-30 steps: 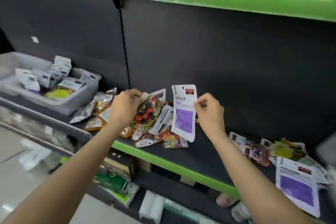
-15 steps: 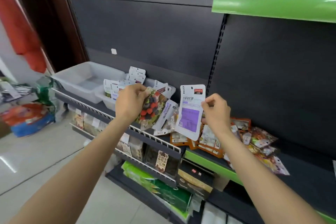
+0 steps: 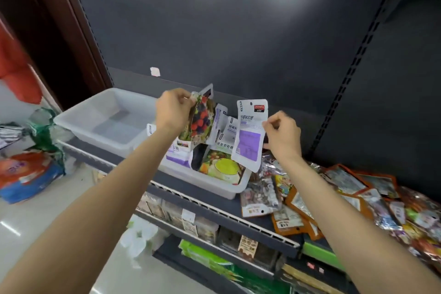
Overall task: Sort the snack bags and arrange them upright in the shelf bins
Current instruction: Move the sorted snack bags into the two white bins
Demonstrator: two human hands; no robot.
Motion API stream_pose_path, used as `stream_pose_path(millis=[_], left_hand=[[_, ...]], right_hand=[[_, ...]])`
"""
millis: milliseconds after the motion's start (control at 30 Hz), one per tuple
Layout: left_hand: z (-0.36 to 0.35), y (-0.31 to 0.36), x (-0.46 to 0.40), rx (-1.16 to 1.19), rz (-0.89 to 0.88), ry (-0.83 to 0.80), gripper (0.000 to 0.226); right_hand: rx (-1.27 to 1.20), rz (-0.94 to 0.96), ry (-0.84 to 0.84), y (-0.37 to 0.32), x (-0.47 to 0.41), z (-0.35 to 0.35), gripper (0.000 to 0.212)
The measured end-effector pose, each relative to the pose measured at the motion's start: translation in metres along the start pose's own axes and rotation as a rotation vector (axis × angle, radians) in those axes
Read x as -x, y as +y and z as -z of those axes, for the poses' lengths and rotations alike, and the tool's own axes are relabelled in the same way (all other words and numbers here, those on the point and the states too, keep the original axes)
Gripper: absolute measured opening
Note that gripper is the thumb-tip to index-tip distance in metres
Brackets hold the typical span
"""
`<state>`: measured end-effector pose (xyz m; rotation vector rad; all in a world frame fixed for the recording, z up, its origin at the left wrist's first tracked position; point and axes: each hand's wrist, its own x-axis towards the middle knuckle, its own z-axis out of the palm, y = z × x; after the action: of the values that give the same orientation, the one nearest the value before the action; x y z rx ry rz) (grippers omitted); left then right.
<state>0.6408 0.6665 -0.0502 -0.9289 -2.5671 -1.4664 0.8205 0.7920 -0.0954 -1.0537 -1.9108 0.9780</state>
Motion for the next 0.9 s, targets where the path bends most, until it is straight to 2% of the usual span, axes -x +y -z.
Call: stream_pose_path(millis=[133, 267, 433, 533, 767, 833, 900], left_hand=[[-0.017, -0.019, -0.040, 0.055, 0.033, -0.046, 0.019], [-0.035, -0.033, -0.071, 0.014, 0.034, -0.131, 0.017], [-0.055, -0.050, -0.101, -0.259, 0.025, -0.329, 0.022], [-0.070, -0.058, -0.109, -0.331, -0.025, -0.408, 0.022], [-0.083, -0.064, -0.141, -0.372, -0.165, -0.304, 0.025], [-0.084, -0.066, -0.148, -0.447, -0.284, -0.281, 0.028], [-0.086, -0.070, -0.145, -0.527, -0.403, -0.337, 0.028]], right_hand=[[0.030, -0.040, 0.045, -0.008, -0.013, -0.020, 0.023], [0.047, -0.084, 0.100, -0.011, -0.021, -0.035, 0.015], [0.073, -0.153, 0.218, -0.016, -0.019, -0.053, 0.015], [0.091, -0.204, 0.253, -0.016, -0.016, -0.064, 0.013], [0.121, -0.258, 0.318, -0.012, -0.014, -0.077, 0.014], [0.126, -0.248, 0.339, -0.013, -0.016, -0.079, 0.011], [0.130, -0.241, 0.351, -0.015, -0.017, -0.085, 0.011]])
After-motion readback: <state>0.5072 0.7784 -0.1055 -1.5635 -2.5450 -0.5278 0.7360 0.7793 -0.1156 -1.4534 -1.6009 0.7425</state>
